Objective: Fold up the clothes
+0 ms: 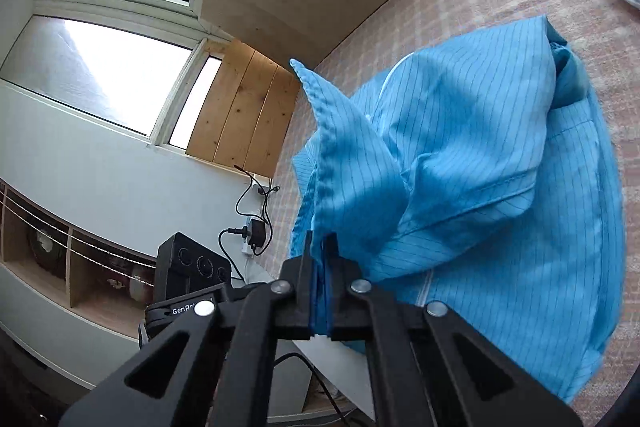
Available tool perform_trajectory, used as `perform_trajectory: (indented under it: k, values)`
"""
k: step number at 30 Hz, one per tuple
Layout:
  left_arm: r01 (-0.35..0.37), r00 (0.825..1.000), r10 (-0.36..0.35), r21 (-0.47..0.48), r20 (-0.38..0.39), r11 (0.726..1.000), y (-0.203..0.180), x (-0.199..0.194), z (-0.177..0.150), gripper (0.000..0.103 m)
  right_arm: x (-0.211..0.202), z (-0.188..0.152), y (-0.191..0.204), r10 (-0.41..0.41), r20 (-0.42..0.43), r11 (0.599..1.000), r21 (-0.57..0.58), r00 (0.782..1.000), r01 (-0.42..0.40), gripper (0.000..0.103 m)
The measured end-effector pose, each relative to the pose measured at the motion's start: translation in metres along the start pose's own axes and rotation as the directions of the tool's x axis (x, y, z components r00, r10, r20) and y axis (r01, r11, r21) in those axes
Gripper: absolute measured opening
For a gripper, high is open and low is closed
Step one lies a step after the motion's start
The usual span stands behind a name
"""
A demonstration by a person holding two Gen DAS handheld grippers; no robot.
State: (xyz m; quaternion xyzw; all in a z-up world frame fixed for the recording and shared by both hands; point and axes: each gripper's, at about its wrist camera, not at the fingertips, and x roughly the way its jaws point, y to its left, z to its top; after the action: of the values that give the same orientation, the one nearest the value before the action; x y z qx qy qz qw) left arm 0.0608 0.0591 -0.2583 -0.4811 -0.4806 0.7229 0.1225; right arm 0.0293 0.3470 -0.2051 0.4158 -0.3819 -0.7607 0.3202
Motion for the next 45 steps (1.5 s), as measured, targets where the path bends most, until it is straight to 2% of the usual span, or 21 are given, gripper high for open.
perform_trajectory:
  k: [1, 4, 7, 10, 12, 14, 18, 20, 21, 22, 23, 24, 27, 28, 31, 34, 36, 38, 39, 42, 45]
  values:
    - [0.013, 1.000, -0.013, -0.007, -0.002, 1.000, 0.001, -0.001, 0.001, 0.001, -0.007, 0.003, 0.000, 0.023, 0.054, 1.000, -0.005, 0.998, -0.023, 0.002]
    - [0.048, 0.999, -0.048, -0.025, -0.012, 0.999, 0.003, -0.002, 0.005, 0.001, -0.019, 0.007, -0.006, 0.000, 0.109, 0.999, -0.033, 0.994, 0.004, 0.002]
    - [0.056, 0.998, -0.056, -0.007, -0.024, 0.998, -0.001, -0.002, 0.008, 0.001, -0.002, 0.005, -0.007, -0.111, -0.019, 0.992, -0.061, 0.994, 0.110, 0.003]
    - [0.068, 0.997, -0.068, -0.006, -0.037, 0.998, 0.000, -0.002, 0.010, 0.001, -0.003, 0.009, -0.002, -0.273, -0.057, 0.957, -0.115, 0.960, 0.265, 0.006]
    - [0.075, 0.996, -0.075, -0.004, -0.051, 0.997, 0.000, -0.001, 0.009, 0.001, -0.010, 0.015, 0.001, -0.361, -0.053, 0.926, -0.138, 0.931, 0.351, 0.021]
    - [0.079, 0.995, -0.078, 0.008, -0.066, 0.997, -0.002, 0.001, 0.005, 0.001, -0.013, 0.023, 0.007, -0.425, -0.043, 0.894, -0.181, 0.904, 0.411, 0.025]
    - [0.071, 0.995, -0.068, 0.044, -0.075, 0.997, -0.007, 0.001, -0.003, 0.001, 0.006, 0.046, 0.030, -0.466, -0.060, 0.844, -0.328, 0.883, 0.424, 0.029]
    - [0.073, 0.995, -0.069, 0.046, -0.071, 0.996, -0.007, 0.000, -0.006, 0.001, 0.021, 0.057, 0.026, -0.418, -0.118, 0.873, -0.327, 0.901, 0.362, 0.027]
    - [0.079, 0.995, -0.076, 0.042, -0.064, 0.996, -0.006, -0.001, -0.007, 0.001, 0.028, 0.063, 0.023, -0.389, -0.149, 0.889, -0.320, 0.909, 0.328, 0.008]
    - [0.085, 0.995, -0.083, 0.036, -0.058, 0.996, -0.004, -0.003, -0.008, 0.001, 0.030, 0.068, 0.013, -0.352, -0.178, 0.914, -0.276, 0.919, 0.297, 0.000]
    - [0.091, 0.995, -0.089, 0.031, -0.051, 0.995, -0.002, -0.004, -0.010, 0.001, 0.029, 0.071, 0.000, -0.338, -0.187, 0.928, -0.227, 0.922, 0.294, 0.002]
    - [0.099, 0.994, -0.098, 0.025, -0.049, 0.995, 0.000, -0.004, -0.011, 0.002, 0.026, 0.073, -0.012, -0.363, -0.184, 0.923, -0.209, 0.913, 0.324, 0.002]
    - [0.107, 0.991, -0.106, 0.008, -0.085, 0.994, 0.005, 0.005, -0.020, 0.002, 0.018, 0.068, -0.023, -0.539, -0.153, 0.824, -0.299, 0.828, 0.481, 0.009]
    - [0.099, 0.991, -0.097, 0.010, -0.094, 0.995, 0.005, 0.008, -0.024, 0.002, 0.014, 0.068, -0.019, -0.567, -0.138, 0.802, -0.318, 0.812, 0.506, 0.009]
    - [0.070, 0.992, -0.066, 0.034, -0.110, 0.997, -0.002, 0.005, -0.031, 0.003, -0.009, 0.068, 0.012, -0.587, -0.081, 0.771, -0.361, 0.806, 0.525, 0.017]
    - [0.024, 0.997, -0.016, 0.103, -0.082, 0.994, -0.014, -0.021, -0.034, 0.004, -0.025, 0.058, 0.058, -0.553, -0.056, 0.734, -0.506, 0.831, 0.454, 0.019]
    - [-0.055, 0.998, 0.056, 0.152, -0.005, 0.987, -0.019, -0.049, -0.031, 0.009, -0.019, 0.045, 0.084, -0.499, -0.132, 0.731, -0.594, 0.856, 0.335, 0.024]
    - [-0.140, 0.989, 0.131, 0.153, 0.068, 0.978, -0.016, -0.070, -0.024, 0.025, 0.004, 0.023, 0.100, -0.515, -0.196, 0.671, -0.698, 0.834, 0.250, 0.029]
    - [-0.170, 0.983, 0.159, 0.141, 0.088, 0.975, -0.013, -0.075, -0.020, 0.025, 0.016, 0.011, 0.107, -0.529, -0.224, 0.634, -0.745, 0.819, 0.206, 0.034]
    - [-0.231, 0.970, 0.221, 0.100, 0.101, 0.968, -0.006, -0.070, -0.010, 0.025, 0.049, -0.017, 0.107, -0.579, -0.281, 0.546, -0.831, 0.765, 0.108, 0.035]
    - [-0.284, 0.958, 0.277, 0.106, 0.079, 0.953, -0.007, -0.049, -0.008, 0.025, 0.081, -0.045, 0.105, -0.633, -0.323, 0.456, -0.890, 0.704, 0.002, 0.035]
